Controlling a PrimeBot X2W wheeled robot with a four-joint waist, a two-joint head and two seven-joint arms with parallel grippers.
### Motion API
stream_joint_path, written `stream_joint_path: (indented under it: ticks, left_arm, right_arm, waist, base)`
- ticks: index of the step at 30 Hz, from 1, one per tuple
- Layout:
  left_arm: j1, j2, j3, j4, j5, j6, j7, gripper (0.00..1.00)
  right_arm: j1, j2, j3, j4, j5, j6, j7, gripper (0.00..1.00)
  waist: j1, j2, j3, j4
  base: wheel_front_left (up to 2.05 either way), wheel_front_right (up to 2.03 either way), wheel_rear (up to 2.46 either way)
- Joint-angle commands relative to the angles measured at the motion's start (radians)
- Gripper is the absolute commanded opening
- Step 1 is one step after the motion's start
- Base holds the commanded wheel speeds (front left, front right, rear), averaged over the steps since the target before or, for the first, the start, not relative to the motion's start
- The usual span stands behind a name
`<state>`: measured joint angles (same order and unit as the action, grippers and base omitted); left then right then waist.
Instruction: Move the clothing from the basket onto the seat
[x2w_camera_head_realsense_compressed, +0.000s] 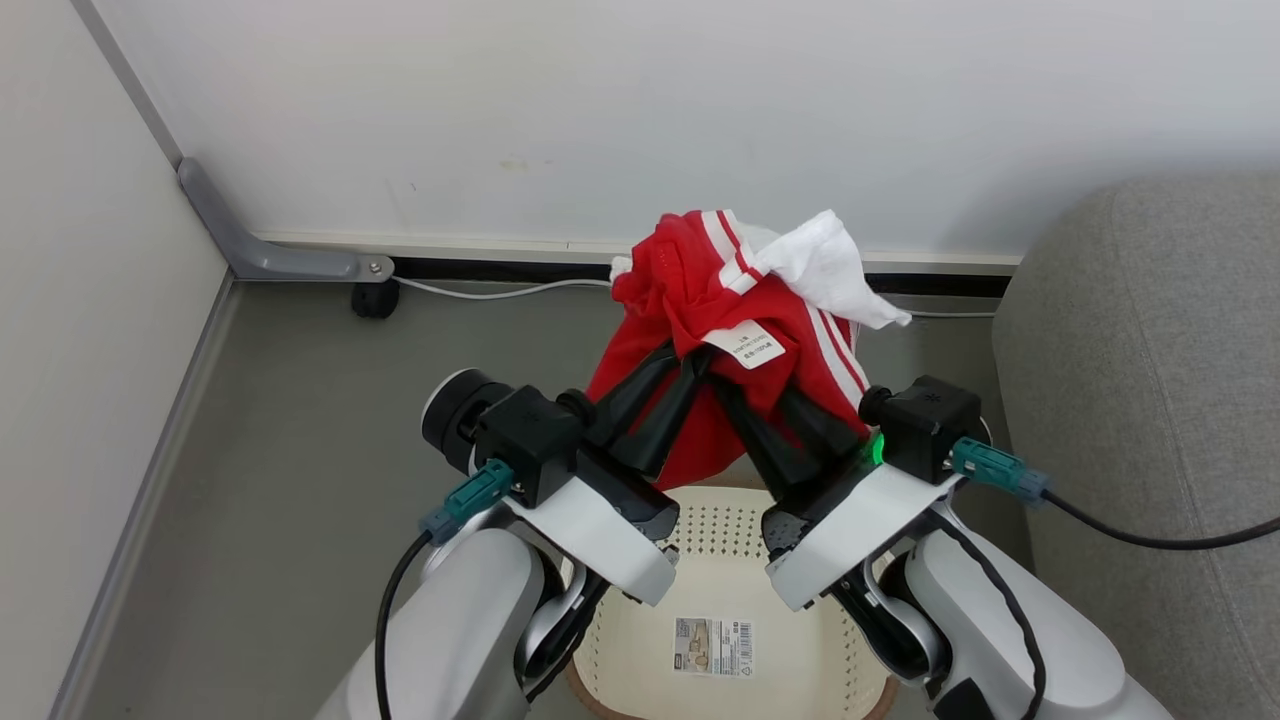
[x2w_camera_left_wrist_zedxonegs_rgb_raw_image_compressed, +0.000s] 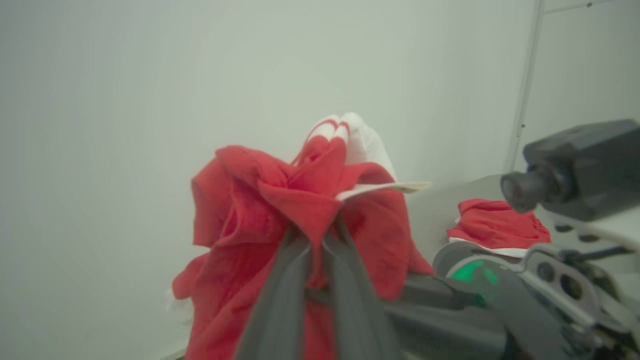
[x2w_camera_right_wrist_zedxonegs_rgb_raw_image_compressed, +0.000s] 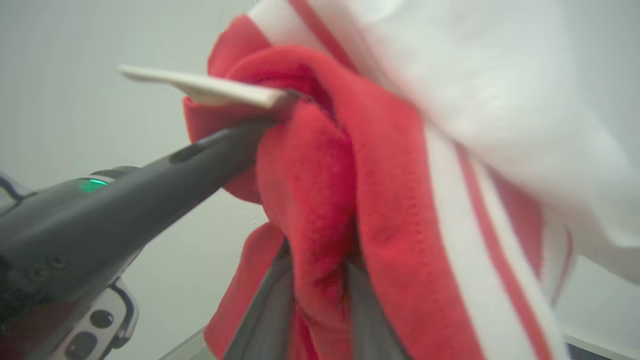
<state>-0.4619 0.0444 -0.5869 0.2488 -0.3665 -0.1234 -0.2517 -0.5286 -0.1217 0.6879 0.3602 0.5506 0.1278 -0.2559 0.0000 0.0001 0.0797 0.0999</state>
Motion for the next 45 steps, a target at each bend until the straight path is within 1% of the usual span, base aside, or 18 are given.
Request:
stream_joint_path:
  ticks: [1,7,8,9,10,18,22,29,36,45]
  left_arm:
    - [-0.044,0.006,0.029,-0.014,-0.010,-0.005,-0.010,0.00]
    - [-0.036,0.006,0.047,0.002,-0.008,-0.001,-0.010,0.00]
    - [-0.034,0.006,0.049,0.007,-0.013,-0.001,-0.010,0.19]
    - [-0.033,0.006,0.048,0.014,-0.015,-0.002,-0.010,0.51]
    - [-0.034,0.006,0.049,0.017,-0.015,-0.002,-0.010,1.00]
    - [-0.032,0.006,0.045,0.042,-0.006,-0.005,-0.010,1.00]
    - [-0.031,0.006,0.043,0.060,0.001,-0.006,-0.010,1.00]
    - [-0.023,0.018,0.027,0.070,0.000,-0.007,-0.010,1.00]
    - [-0.013,0.048,-0.001,0.065,-0.009,-0.007,-0.010,1.00]
    - [0.021,0.077,-0.037,0.064,-0.026,-0.007,-0.010,1.00]
  right_arm:
    - [-0.021,0.016,0.006,-0.019,0.009,0.003,-0.006,0.00]
    - [-0.004,0.002,-0.006,-0.026,0.007,0.003,-0.006,0.00]
    - [-0.001,0.000,-0.009,-0.028,0.006,0.003,-0.006,0.00]
    - [0.002,-0.001,-0.012,-0.029,0.005,0.003,-0.006,0.00]
    - [0.003,-0.003,-0.014,-0.030,0.002,0.003,-0.006,0.00]
    - [0.013,-0.005,-0.049,-0.051,-0.013,0.003,-0.006,0.00]
    - [0.027,-0.014,-0.096,-0.065,-0.022,0.003,-0.006,0.00]
    - [0.045,-0.035,-0.183,-0.082,-0.045,0.003,-0.006,0.00]
    - [0.064,-0.058,-0.285,-0.112,-0.072,0.003,-0.006,0.00]
    - [0.097,-0.071,-0.370,-0.144,-0.092,0.003,-0.006,0.00]
  waist:
    - [0.0000,-0.0001,0.000,0.001]
    - [0.0000,-0.0001,0.008,-0.013]
    - [0.0000,-0.0001,0.009,-0.017]
    - [0.0000,-0.0001,0.010,-0.020]
    - [0.0000,-0.0001,0.012,-0.023]
    - [0.0000,-0.0001,0.020,-0.041]
    - [0.0000,-0.0001,0.024,-0.051]
    - [0.0000,-0.0001,0.029,-0.090]
    - [0.0000,-0.0001,0.030,-0.158]
    - [0.0000,-0.0001,0.016,-0.296]
  base:
    - [0.00,0.00,0.00]
    - [0.00,0.00,0.00]
    - [0.00,0.00,0.00]
    - [0.00,0.00,0.00]
    - [0.00,0.00,0.00]
    - [0.00,0.00,0.00]
    - [0.00,0.00,0.00]
    - [0.00,0.00,0.00]
    - [0.00,0.00,0.00]
    - [0.00,0.00,0.00]
